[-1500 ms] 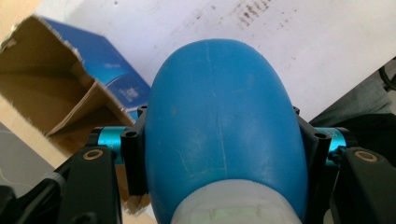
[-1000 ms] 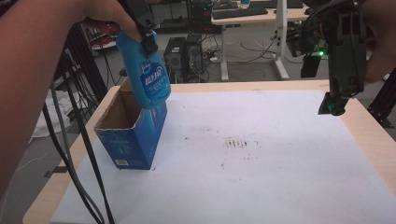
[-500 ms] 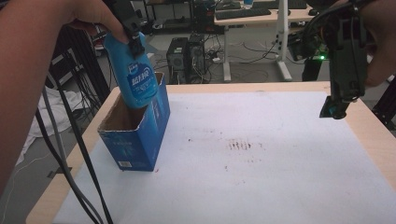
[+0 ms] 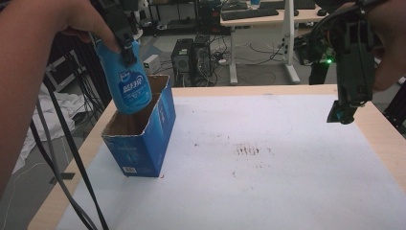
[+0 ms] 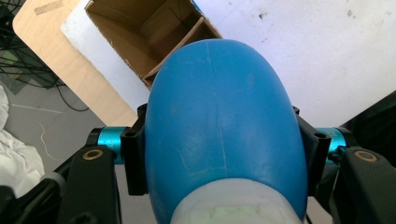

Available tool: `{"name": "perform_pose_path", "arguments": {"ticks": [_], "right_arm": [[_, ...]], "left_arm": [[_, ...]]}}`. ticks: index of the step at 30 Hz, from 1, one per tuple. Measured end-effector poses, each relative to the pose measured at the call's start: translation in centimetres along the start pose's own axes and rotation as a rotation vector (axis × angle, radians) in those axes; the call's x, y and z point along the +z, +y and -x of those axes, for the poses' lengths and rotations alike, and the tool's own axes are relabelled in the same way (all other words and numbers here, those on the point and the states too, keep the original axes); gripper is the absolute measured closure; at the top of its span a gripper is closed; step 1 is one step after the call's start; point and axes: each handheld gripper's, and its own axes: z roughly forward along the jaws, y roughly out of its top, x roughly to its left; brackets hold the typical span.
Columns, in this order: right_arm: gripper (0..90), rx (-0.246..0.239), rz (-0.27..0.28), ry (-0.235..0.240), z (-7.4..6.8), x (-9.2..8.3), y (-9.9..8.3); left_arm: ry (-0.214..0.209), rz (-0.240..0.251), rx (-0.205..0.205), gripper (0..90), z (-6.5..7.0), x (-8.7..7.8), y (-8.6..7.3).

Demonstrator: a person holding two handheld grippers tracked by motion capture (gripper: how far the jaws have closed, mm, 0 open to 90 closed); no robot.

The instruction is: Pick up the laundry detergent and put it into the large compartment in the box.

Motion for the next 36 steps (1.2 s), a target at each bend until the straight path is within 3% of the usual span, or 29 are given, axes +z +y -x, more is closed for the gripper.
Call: {"name": "perform_pose_path", "arguments": {"ticks": [5, 13, 18, 36], "right_arm": [[2.2, -0.005, -0.003, 0.002, 0.0, 0.1, 0.1], [2.2, 0.001, -0.006, -0.001, -0.3, 0.0, 0.0], [2.2, 0.002, -0.001, -0.001, -0.4, 0.0, 0.1], [2.2, 0.001, -0.017, 0.009, -0.3, 0.3, 0.6]], "left_arm": [[0.0, -0.019, 0.022, 37.0, -0.3, 1.0, -0.3], [-0.022, -0.029, 0.008, 37.0, -0.4, 3.5, -0.6], [-0.041, -0.047, 0.02, 37.0, -0.5, 4.9, -0.8], [-0.091, -0.089, 0.048, 37.0, -0.7, 12.0, -1.6]]}}
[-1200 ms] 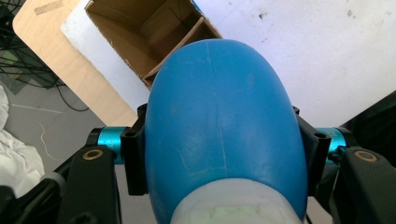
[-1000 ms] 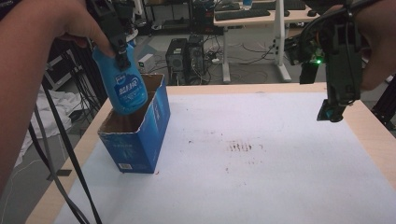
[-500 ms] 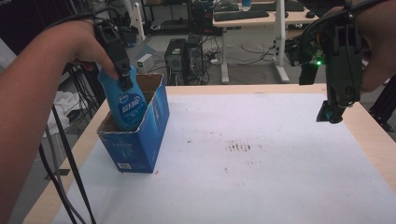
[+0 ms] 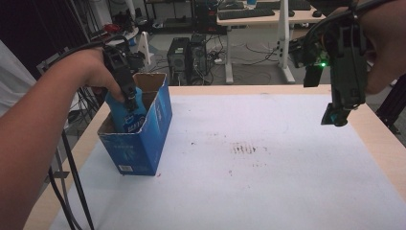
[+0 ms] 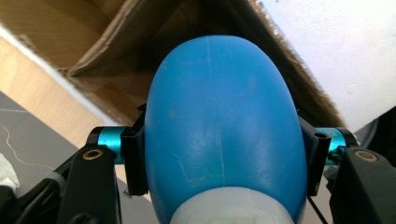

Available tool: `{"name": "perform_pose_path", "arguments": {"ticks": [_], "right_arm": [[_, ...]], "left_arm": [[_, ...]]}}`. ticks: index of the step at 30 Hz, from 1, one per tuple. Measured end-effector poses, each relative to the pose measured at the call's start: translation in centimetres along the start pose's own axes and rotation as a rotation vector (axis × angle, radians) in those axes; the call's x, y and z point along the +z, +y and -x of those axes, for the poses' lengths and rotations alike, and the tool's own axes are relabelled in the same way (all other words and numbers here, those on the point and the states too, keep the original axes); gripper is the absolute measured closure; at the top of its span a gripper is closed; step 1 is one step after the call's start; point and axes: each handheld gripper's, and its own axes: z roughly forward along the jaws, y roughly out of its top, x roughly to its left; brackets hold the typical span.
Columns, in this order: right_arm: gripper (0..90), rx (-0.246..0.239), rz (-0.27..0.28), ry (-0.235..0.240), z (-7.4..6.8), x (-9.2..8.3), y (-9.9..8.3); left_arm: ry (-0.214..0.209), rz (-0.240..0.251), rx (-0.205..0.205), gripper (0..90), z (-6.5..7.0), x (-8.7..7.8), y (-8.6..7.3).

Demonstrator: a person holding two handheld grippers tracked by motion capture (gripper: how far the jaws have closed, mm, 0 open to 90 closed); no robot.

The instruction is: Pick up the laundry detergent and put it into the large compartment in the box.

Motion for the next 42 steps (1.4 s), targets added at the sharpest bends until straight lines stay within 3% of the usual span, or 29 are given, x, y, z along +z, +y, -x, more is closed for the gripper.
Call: {"name": "perform_pose_path", "arguments": {"ticks": [8, 18, 21, 24, 42], "right_arm": [[2.2, -0.012, 0.006, 0.0, 0.1, 0.2, 0.4], [2.2, -0.015, 0.0, 0.001, 0.1, 0.4, 0.8], [2.2, -0.015, 0.006, 0.008, 0.1, 0.5, 0.8], [2.2, -0.02, 0.007, 0.005, 0.1, 0.5, 0.8], [2.2, -0.012, 0.005, 0.005, 0.0, 0.5, 0.8]], "left_arm": [[-0.011, -0.027, 0.014, 37.0, 0.1, 2.1, 0.0], [-0.028, -0.019, 0.021, 37.0, 0.5, 4.3, 0.0], [-0.029, -0.008, 0.025, 37.0, 0.5, 4.4, 0.0], [-0.025, -0.016, 0.063, 37.0, 0.6, 4.5, 0.0], [-0.039, -0.009, 0.066, 36.2, 0.5, 4.6, 0.1]]}}
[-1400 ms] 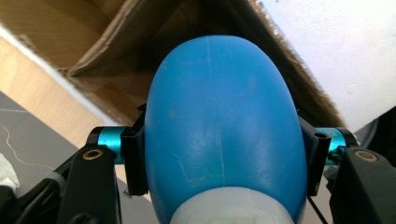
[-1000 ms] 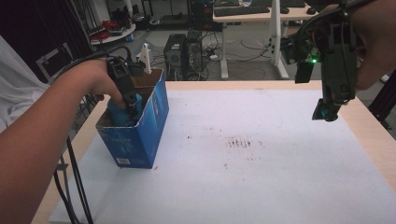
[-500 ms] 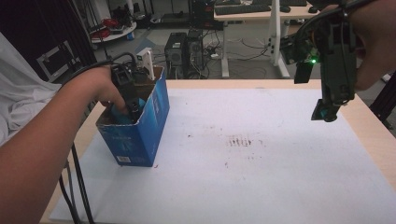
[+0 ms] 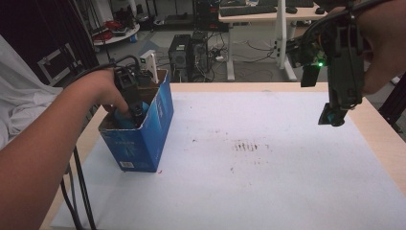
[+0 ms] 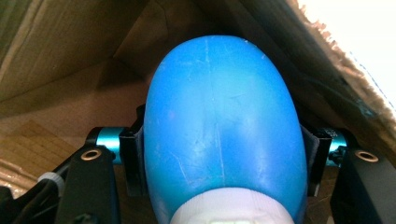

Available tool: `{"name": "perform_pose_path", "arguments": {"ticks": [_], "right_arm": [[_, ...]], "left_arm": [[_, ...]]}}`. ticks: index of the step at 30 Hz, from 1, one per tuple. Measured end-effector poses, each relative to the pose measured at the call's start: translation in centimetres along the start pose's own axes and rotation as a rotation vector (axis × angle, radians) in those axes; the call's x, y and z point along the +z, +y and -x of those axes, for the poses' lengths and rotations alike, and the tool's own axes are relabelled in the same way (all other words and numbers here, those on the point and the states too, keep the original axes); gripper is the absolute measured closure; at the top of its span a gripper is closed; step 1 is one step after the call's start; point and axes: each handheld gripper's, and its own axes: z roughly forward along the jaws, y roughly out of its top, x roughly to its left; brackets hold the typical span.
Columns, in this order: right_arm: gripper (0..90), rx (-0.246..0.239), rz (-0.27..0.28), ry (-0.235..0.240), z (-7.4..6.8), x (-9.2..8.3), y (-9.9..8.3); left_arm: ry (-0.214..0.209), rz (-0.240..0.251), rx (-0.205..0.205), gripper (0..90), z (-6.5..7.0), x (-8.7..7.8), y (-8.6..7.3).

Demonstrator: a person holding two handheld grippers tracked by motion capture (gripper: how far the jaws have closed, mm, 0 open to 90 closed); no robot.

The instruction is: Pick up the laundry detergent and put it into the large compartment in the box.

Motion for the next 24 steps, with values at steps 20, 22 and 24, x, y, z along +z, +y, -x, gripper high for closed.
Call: {"name": "perform_pose_path", "arguments": {"ticks": [20, 22, 24], "right_arm": [[2.2, -0.003, 0.016, -0.005, -0.1, 0.0, -0.6], [2.2, -0.009, 0.016, -0.005, -0.2, 0.0, -0.6], [2.2, -0.007, 0.018, -0.004, -0.2, -0.1, -0.6]], "left_arm": [[0.024, -0.017, 0.009, 28.8, 0.1, -1.5, 0.0], [0.023, -0.007, 0.002, 28.7, 0.1, -1.9, -0.2], [0.031, -0.006, 0.003, 27.1, 0.2, -2.1, -0.2]]}}
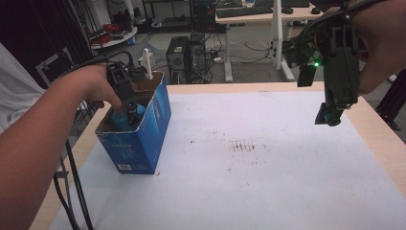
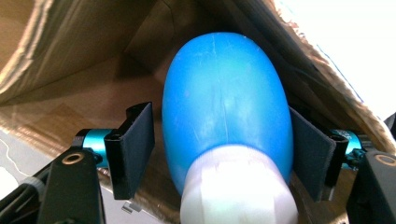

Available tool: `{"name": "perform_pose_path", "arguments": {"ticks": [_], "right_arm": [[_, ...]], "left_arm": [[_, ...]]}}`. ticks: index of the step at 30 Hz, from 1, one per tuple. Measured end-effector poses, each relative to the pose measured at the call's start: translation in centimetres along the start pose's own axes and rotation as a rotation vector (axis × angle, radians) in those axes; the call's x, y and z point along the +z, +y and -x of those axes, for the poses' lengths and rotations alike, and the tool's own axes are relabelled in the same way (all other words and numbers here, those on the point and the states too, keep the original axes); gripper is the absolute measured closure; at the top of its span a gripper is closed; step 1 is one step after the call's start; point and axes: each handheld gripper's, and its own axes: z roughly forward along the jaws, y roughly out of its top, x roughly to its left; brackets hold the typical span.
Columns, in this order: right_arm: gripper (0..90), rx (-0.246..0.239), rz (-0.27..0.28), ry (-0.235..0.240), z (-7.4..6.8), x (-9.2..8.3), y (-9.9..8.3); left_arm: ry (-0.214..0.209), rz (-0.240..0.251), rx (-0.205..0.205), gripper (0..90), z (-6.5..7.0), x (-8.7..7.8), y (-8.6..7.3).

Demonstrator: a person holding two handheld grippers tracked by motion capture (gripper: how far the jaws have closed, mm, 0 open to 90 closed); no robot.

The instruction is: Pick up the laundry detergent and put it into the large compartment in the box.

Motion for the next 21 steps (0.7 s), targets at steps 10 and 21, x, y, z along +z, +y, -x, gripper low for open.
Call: {"name": "perform_pose_path", "arguments": {"ticks": [10, 21], "right_arm": [[2.2, 0.001, 0.0, 0.003, 0.1, 0.0, 0.2], [2.2, -0.002, -0.001, 0.006, 0.3, 0.1, 0.4]], "left_arm": [[0.01, 0.012, 0.002, 21.9, 0.2, -1.5, -0.5], [-0.004, 0.038, 0.023, 16.7, 0.6, -4.0, -1.0]]}}
